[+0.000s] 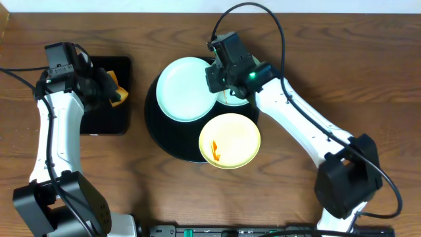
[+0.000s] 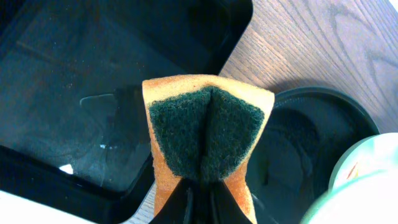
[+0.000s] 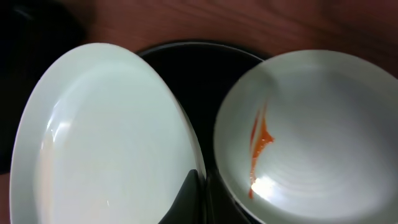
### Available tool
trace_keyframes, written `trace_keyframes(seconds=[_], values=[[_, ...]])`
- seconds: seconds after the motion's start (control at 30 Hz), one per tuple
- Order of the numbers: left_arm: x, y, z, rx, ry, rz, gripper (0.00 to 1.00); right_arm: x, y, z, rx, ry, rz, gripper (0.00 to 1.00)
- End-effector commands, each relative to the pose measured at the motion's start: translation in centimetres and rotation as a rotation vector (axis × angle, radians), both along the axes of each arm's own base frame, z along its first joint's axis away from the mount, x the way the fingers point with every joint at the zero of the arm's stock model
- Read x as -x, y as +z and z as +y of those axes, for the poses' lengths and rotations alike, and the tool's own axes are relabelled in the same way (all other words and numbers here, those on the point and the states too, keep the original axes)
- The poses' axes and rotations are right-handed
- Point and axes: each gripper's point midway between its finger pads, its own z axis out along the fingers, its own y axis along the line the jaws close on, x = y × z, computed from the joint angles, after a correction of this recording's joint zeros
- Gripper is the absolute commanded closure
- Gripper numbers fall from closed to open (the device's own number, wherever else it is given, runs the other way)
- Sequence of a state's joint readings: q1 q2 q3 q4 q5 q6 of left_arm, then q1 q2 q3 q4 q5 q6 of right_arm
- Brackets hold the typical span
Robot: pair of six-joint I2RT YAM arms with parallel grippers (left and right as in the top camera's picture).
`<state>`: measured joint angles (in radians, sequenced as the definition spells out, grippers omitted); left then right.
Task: Clean dirty plates on tray and stack at the side
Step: 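Carry the green plate with right gripper to the table's right side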
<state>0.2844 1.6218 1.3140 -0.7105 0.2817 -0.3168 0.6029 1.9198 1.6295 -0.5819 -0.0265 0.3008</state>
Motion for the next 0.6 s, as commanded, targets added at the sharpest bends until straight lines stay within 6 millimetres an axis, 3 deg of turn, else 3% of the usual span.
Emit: trace_keyframes(seconds=[0.0, 0.2, 0.37, 0.57], values=[[-0.3, 0.1, 0.4, -0.017, 0.001, -0.002, 0.93, -0.9, 3.1, -1.4, -0.057, -0.04, -0.029, 0.99], [-0.3, 0.1, 0.4, -0.017, 0.001, -0.002, 0.93, -1.7, 5.6, -7.4, -0.065, -0.16, -0.019, 0.99], [-0.3, 0.1, 0.4, -0.017, 0.001, -0.002, 0.92, -1.0, 7.7, -15.1, -0.045, -0.306, 0.013, 0.99], [-0.3, 0.1, 0.5, -0.017, 0.001, -0.002, 0.93, 0.2, 6.9, -24.2, -0.018, -0.502, 0.075, 0.99]])
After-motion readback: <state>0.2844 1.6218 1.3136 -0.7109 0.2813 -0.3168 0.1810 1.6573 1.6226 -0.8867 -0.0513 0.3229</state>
